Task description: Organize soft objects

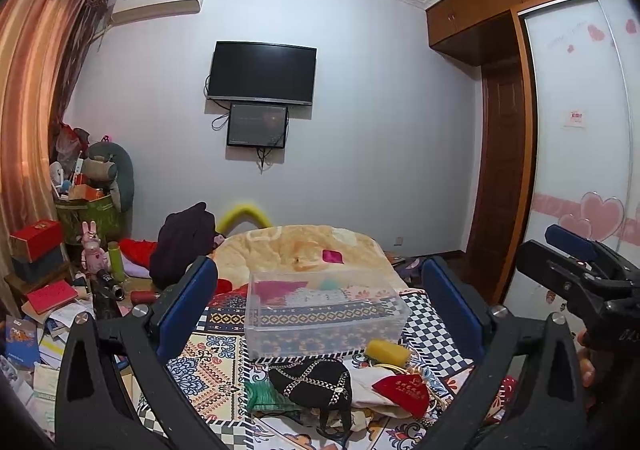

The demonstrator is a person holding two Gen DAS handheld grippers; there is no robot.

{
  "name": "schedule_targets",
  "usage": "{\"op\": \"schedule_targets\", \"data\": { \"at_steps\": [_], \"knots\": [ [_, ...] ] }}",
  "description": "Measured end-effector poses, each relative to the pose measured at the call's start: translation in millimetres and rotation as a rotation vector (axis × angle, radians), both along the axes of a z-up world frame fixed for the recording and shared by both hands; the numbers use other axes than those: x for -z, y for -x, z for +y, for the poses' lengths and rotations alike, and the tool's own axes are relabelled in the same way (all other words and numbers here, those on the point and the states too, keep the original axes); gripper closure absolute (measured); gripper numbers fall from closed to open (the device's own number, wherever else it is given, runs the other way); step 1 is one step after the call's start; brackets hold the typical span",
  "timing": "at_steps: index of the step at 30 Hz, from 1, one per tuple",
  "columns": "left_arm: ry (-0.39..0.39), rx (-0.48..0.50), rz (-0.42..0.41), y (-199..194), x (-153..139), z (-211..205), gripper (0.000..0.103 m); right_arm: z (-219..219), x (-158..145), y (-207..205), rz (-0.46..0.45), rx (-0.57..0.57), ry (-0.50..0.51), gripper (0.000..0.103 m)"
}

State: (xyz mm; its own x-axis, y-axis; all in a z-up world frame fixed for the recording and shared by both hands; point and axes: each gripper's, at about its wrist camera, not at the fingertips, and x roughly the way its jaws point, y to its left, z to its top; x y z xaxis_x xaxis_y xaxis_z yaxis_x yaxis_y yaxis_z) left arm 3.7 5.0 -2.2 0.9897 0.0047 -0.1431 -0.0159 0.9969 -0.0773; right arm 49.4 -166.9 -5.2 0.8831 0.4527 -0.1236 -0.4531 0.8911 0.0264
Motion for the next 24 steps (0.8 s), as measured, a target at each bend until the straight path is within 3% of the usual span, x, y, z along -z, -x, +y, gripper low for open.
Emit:
{"op": "schedule_targets", "data": {
  "at_steps": [24],
  "knots": [
    [-0.013, -0.005, 0.0, 1.4, 0.0, -2.4, 0.0, 3.1, 4.1, 1.4, 0.004, 0.007, 0.01, 0.0]
  ]
}}
